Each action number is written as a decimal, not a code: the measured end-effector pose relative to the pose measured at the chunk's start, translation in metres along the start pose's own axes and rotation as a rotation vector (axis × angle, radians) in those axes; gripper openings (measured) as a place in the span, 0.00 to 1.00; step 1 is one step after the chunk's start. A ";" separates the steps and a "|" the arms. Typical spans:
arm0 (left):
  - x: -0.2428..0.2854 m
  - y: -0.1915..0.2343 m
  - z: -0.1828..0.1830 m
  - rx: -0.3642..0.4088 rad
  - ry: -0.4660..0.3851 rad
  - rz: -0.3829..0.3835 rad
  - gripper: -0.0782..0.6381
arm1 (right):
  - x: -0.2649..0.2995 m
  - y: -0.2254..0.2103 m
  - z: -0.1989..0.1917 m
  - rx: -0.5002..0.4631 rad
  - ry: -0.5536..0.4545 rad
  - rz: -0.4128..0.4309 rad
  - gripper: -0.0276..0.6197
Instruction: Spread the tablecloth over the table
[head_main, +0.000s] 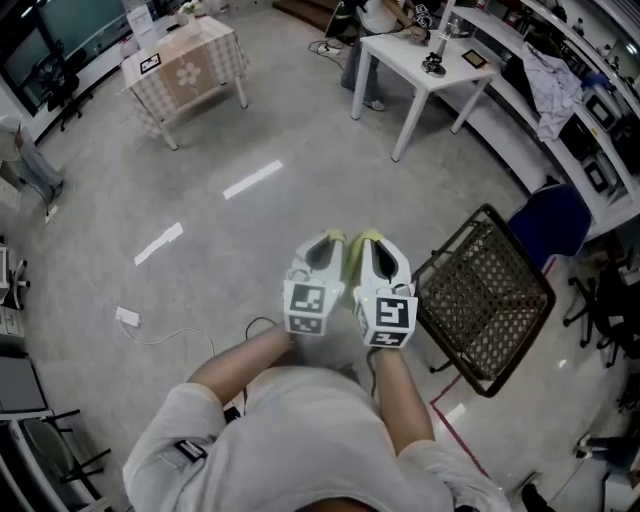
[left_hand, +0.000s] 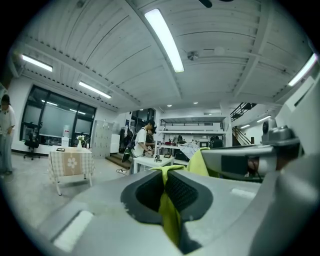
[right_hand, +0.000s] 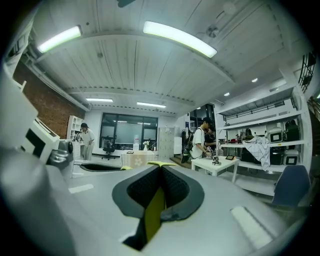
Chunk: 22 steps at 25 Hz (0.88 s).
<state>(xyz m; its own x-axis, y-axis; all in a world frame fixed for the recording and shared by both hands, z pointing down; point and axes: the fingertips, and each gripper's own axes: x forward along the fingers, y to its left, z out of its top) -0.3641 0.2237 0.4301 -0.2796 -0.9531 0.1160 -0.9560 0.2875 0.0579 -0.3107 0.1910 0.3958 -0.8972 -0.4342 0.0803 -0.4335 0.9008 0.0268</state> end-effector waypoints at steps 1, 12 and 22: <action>0.000 -0.001 -0.001 0.000 0.002 0.000 0.14 | 0.000 -0.001 -0.001 0.001 0.001 0.003 0.06; 0.013 -0.024 -0.015 -0.002 0.040 -0.014 0.14 | -0.005 -0.023 -0.015 0.011 0.034 0.006 0.06; 0.017 -0.068 -0.035 -0.010 0.067 -0.015 0.14 | -0.031 -0.059 -0.035 0.036 0.052 0.011 0.06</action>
<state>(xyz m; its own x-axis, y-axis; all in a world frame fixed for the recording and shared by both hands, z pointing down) -0.3007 0.1912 0.4628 -0.2582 -0.9490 0.1811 -0.9591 0.2743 0.0700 -0.2542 0.1518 0.4262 -0.8969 -0.4222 0.1317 -0.4271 0.9042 -0.0098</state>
